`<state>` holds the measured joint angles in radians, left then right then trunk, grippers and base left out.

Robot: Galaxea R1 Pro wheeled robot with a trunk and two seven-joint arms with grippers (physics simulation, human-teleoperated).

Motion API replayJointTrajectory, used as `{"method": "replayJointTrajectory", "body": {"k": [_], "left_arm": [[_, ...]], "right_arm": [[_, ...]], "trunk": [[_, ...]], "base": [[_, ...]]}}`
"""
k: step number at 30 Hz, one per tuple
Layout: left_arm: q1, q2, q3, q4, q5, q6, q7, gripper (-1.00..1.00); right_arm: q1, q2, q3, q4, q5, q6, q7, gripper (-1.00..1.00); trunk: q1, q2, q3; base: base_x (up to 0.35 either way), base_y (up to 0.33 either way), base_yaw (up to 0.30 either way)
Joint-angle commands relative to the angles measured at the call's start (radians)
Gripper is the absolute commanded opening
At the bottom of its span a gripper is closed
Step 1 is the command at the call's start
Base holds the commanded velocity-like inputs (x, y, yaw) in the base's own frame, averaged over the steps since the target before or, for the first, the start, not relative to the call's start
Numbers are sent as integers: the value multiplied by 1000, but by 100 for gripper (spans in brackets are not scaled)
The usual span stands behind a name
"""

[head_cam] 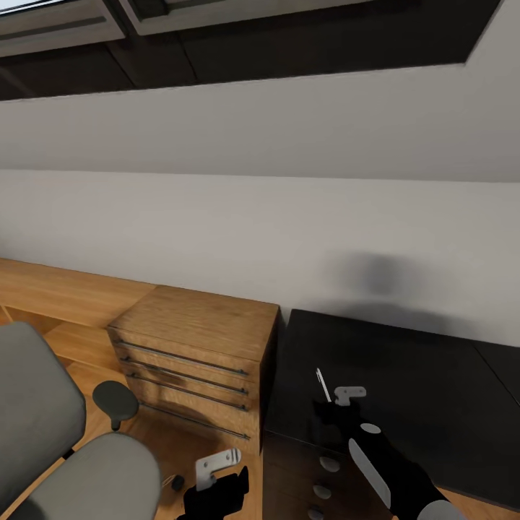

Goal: In the bedroom, organize the workspace by keeping the computer under the desk, ensuring the monitor is on the desk, placing the keyboard on the desk next to the monitor, placing the mouse on the desk next to the keyboard, moving the folder from the swivel chair onto the desk next to the mouse, stacking the notebook on top of the folder with the pen on top of the notebook, and positioning the swivel chair next to the desk.

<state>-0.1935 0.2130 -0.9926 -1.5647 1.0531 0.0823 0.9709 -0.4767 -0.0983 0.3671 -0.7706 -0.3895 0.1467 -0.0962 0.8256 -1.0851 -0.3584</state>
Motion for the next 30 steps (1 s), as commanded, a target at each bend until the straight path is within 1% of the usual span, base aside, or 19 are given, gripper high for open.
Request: {"method": "replayJointTrajectory", "body": {"k": [1,9,22,30], "left_arm": [[-1,0,-2,-2,1,7,6,100],[-1,-3,-4,0,0,7,5,100],[-1,-2,-4,0,0,7,4,100],[-1,-1,-3,0,1,5,0,100]], "right_arm": [[-1,-2,7,-1,-9,3,-10,100],[-2,-7,7,1,-9,-11,-9,100],[-2,-10,7,1,-9,-19,-10,100],[-2,-11,7,2,-9,-19,-10,100]], "trunk": [[0,-1,-1],[0,-1,-1],[0,-1,-1],[0,-1,-1]], "base": [[0,0,0],[0,0,0],[2,0,0],[145,0,0]]}}
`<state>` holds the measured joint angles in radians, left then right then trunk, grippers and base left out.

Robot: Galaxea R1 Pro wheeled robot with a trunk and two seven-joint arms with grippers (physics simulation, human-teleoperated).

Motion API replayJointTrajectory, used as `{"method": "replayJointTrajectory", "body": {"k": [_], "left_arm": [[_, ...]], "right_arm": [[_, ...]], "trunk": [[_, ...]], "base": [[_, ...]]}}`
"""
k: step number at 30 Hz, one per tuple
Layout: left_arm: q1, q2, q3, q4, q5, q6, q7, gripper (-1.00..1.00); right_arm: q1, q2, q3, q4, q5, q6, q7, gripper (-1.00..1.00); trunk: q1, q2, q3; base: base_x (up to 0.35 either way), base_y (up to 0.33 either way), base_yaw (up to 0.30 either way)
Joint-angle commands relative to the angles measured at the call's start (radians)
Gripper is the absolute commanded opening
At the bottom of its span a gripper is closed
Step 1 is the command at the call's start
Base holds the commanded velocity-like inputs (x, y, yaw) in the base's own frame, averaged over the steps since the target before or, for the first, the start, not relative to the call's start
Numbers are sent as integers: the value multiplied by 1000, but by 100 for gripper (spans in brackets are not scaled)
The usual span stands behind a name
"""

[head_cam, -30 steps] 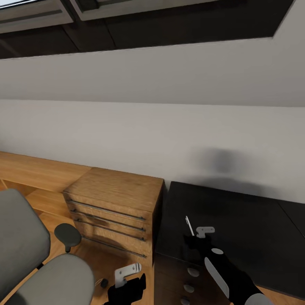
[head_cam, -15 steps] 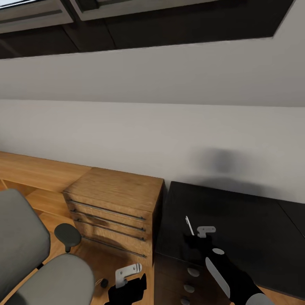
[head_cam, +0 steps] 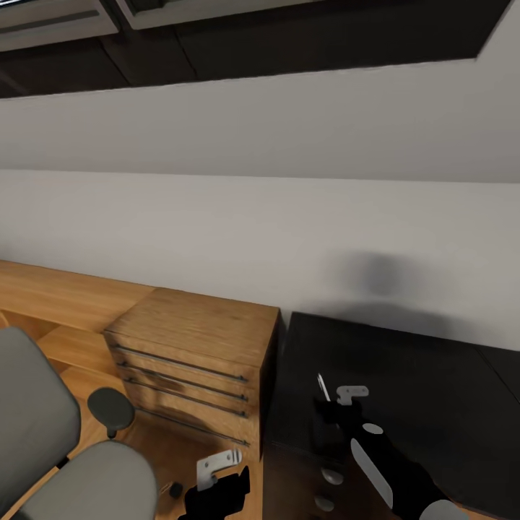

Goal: In the bedroom, organize the workspace by keeping the computer under the desk, ensuring the monitor is on the desk, placing the keyboard on the desk next to the monitor, placing the mouse on the desk next to the keyboard, moving the folder from the swivel chair onto the desk next to the mouse, stacking the notebook on top of the folder with the pen on top of the notebook, and positioning the swivel chair next to the desk.

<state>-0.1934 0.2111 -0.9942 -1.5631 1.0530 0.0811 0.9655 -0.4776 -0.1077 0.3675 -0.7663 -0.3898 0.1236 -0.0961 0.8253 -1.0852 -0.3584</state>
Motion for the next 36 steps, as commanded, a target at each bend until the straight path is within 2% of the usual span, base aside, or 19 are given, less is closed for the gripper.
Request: {"method": "replayJointTrajectory", "body": {"k": [1,29,36], "left_arm": [[-1,1,-1,-2,1,7,6,100],[-1,0,0,-10,1,6,10,100],[-1,-1,-2,-11,1,6,12,100]], "right_arm": [[-1,-1,7,-2,-9,4,-10,100],[-1,0,5,10,-9,17,-23,100],[-1,0,6,10,-9,18,-28,100]], "trunk": [[0,-1,-1],[0,-1,-1],[27,-50,-23]], "base": [[83,0,0],[9,0,0],[0,0,0]]}}
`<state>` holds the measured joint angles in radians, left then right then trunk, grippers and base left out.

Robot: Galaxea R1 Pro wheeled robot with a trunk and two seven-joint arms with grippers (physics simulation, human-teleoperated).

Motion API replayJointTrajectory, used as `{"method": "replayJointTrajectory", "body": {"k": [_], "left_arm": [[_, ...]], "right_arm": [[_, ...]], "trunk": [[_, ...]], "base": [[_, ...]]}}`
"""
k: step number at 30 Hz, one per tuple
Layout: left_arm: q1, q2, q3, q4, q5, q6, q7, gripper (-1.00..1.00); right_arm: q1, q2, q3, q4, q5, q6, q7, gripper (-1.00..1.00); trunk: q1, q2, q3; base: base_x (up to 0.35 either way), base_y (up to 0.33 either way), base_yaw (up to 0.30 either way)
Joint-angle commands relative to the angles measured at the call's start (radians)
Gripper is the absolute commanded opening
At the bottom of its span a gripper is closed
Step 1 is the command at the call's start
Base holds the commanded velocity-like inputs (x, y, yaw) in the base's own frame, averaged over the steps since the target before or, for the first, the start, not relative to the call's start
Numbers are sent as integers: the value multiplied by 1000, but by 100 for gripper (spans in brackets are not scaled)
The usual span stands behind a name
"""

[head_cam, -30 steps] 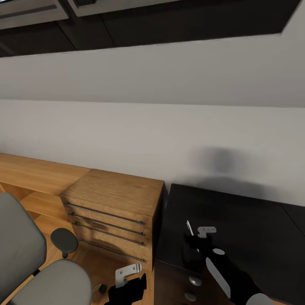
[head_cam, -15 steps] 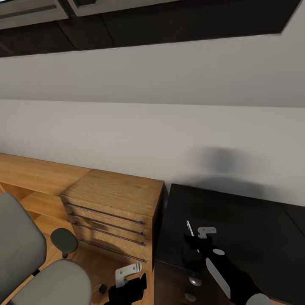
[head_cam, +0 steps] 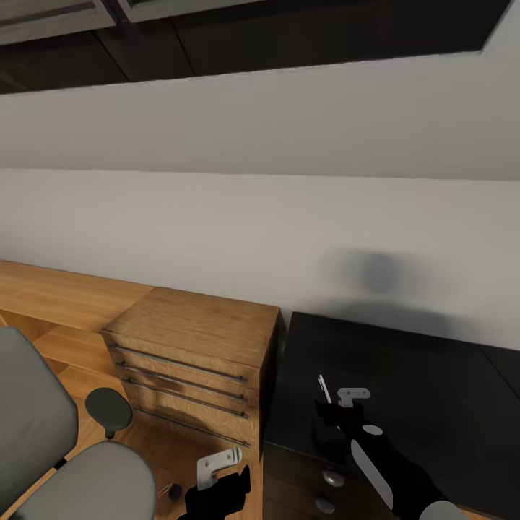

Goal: In the bedroom, organize the workspace by keeping the computer under the desk, ensuring the monitor is on the desk, placing the keyboard on the desk next to the monitor, placing the mouse on the desk next to the keyboard, moving the folder from the swivel chair onto the desk next to the mouse, stacking the notebook on top of the folder with the pen on top of the notebook, and positioning the swivel chair next to the desk.

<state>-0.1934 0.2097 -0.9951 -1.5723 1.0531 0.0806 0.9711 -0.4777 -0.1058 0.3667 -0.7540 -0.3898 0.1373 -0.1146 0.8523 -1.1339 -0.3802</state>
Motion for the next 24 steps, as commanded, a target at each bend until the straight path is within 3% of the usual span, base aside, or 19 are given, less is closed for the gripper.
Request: {"method": "replayJointTrajectory", "body": {"k": [1,16,20,24], "left_arm": [[-1,0,-2,-2,1,7,6,100],[-1,0,1,-2,0,7,7,100],[-1,1,1,-2,0,7,8,100],[-1,2,1,-2,0,6,8,100]], "right_arm": [[-1,-2,7,-2,-9,4,-10,100],[-1,-2,7,-2,-9,4,-11,100],[-1,-2,7,-2,-9,4,-11,100],[-1,-2,7,-2,-9,4,-11,100]], "trunk": [[4,-8,-4],[4,-8,-4],[19,-36,-17],[19,-36,-17]], "base": [[0,0,0],[0,0,0],[0,0,0],[0,0,0]]}}
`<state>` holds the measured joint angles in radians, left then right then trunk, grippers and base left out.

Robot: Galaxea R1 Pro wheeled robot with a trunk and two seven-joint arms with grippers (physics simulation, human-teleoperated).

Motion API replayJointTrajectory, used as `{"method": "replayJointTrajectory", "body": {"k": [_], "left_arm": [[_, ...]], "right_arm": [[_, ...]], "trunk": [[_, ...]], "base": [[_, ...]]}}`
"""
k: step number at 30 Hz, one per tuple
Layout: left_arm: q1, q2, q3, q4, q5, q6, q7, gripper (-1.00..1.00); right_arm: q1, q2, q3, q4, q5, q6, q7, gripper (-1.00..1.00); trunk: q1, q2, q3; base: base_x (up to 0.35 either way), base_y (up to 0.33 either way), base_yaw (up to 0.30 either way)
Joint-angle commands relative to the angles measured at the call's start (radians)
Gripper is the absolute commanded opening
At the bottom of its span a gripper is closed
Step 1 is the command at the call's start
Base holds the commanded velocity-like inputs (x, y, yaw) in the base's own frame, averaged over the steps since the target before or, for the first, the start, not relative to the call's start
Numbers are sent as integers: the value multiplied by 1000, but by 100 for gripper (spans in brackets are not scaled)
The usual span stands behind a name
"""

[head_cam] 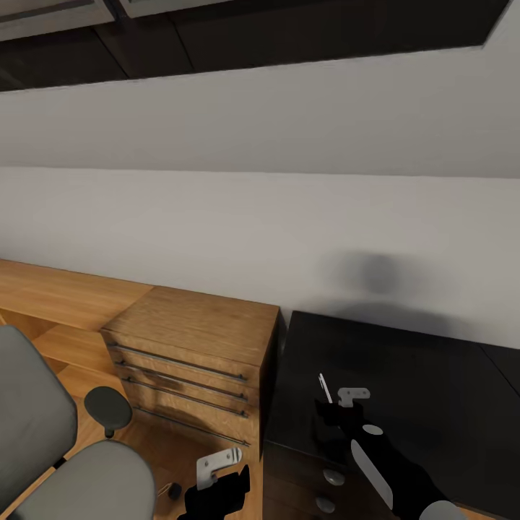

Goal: In the bedroom, organize the workspace by keeping the computer under the desk, ensuring the monitor is on the desk, placing the keyboard on the desk next to the monitor, placing the mouse on the desk next to the keyboard, moving the folder from the swivel chair onto the desk next to the mouse, stacking the notebook on top of the folder with the pen on top of the notebook, and positioning the swivel chair next to the desk.

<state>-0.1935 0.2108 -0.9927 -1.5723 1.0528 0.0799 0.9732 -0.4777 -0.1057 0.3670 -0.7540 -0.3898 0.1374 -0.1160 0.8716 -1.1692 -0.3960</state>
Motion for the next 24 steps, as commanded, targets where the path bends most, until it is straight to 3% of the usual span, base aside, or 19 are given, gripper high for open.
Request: {"method": "replayJointTrajectory", "body": {"k": [1,6,14,24], "left_arm": [[-1,1,-2,-2,1,7,6,100],[-1,1,-2,-2,1,6,6,100],[-1,1,-2,-2,0,6,7,100],[-1,1,-3,-2,1,6,4,100]], "right_arm": [[-1,-2,7,-2,-9,4,-10,100],[-1,-1,7,-2,-9,4,-10,100],[-1,-2,7,-2,-9,4,-10,100],[-2,0,7,13,-9,4,-10,100]], "trunk": [[0,-1,-1],[0,-1,-1],[31,-57,-26],[31,-57,-26]], "base": [[0,0,0],[0,0,0],[0,0,0],[0,0,0]]}}
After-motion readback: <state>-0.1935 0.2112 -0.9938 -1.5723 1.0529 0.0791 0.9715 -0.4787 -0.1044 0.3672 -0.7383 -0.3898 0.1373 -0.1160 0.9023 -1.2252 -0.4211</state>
